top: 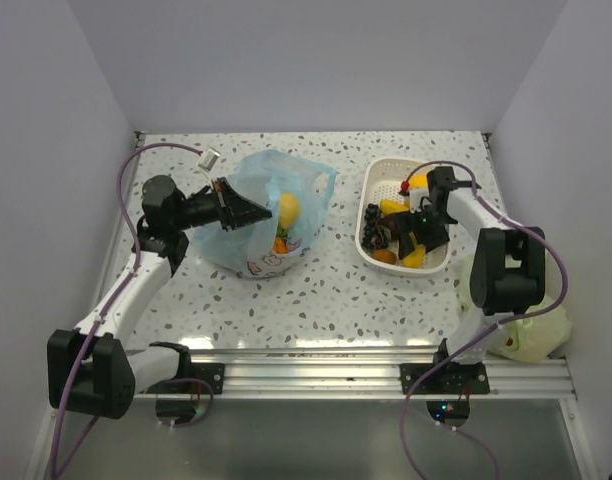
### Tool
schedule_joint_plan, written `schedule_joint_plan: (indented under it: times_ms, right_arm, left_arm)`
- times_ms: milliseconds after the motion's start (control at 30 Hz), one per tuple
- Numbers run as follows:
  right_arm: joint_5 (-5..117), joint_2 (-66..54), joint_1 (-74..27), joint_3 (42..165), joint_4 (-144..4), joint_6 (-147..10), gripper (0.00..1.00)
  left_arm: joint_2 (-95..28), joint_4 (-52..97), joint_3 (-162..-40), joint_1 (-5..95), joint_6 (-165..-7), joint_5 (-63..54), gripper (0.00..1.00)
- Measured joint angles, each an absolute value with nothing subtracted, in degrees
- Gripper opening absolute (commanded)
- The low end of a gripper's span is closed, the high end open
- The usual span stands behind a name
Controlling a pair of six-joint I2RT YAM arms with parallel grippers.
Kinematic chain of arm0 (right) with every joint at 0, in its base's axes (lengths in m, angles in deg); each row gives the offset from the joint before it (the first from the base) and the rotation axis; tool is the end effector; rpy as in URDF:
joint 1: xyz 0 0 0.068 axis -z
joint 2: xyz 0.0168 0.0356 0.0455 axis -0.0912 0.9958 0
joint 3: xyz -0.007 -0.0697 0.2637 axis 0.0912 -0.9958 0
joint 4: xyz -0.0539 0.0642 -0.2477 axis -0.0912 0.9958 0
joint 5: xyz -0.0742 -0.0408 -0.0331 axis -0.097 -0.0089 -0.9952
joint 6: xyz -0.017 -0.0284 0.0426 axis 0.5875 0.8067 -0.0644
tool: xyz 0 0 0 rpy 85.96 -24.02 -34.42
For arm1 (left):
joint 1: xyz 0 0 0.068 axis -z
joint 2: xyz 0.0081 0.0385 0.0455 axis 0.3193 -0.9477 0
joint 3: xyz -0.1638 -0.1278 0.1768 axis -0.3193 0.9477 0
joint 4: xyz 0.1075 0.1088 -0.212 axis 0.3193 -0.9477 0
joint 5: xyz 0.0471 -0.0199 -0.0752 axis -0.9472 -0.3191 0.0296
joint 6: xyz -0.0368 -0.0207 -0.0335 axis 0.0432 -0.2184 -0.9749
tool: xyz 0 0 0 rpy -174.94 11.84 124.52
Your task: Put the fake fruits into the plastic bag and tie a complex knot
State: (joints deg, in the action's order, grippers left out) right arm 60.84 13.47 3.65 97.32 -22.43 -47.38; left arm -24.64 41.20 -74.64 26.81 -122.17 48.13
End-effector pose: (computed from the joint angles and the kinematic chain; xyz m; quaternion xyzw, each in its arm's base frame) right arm 0.3295 0.0168 0.1920 -0.1471 0.9790 0.0955 0.1039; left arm 0.2500 -0.0674 0.3235 0.1309 0.6964 -0.6012 0.3694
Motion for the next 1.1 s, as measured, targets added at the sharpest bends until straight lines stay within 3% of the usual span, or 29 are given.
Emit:
schedule_joint_plan:
  times_ms: [100,200,533,767,933,1067,1100]
  right_arm:
    - [60.21,14.21,4.63,99.79,-21.57,-46.49,0.27]
    - [60.45,14.06,5.85,103.29,-19.04,-45.48,0.20]
    - [72.40,9.49,4.65,115.70,-13.51,-47.80,0.11]
    - [81.72,11.35,-10.36,120.36,-24.06,-60.91,0.13]
    - [84.34,18.60,-21.75,127.02,-33.44,-70.25,0.25]
    - [84.23,24.05,-27.72,131.13,-38.58,-74.14,0.57]
    - [84.14,25.05,-28.94,131.48,-39.34,-74.73,0.72]
  left_arm:
    - [-24.66,41.16,-74.64,26.81,-122.17,48.11,0.00]
    - [-24.66,41.16,-74.64,26.81,-122.17,48.11,0.00]
    - [-24.75,41.42,-74.64,26.81,-123.55,48.13,0.00]
    - [-24.75,42.25,-74.64,26.81,-124.40,48.15,0.00]
    - [-24.75,43.25,-74.64,26.81,-125.97,48.15,0.00]
    - [-24.75,44.08,-74.64,26.81,-126.96,48.15,0.00]
    - [-24.75,44.26,-74.64,26.81,-127.22,48.15,0.00]
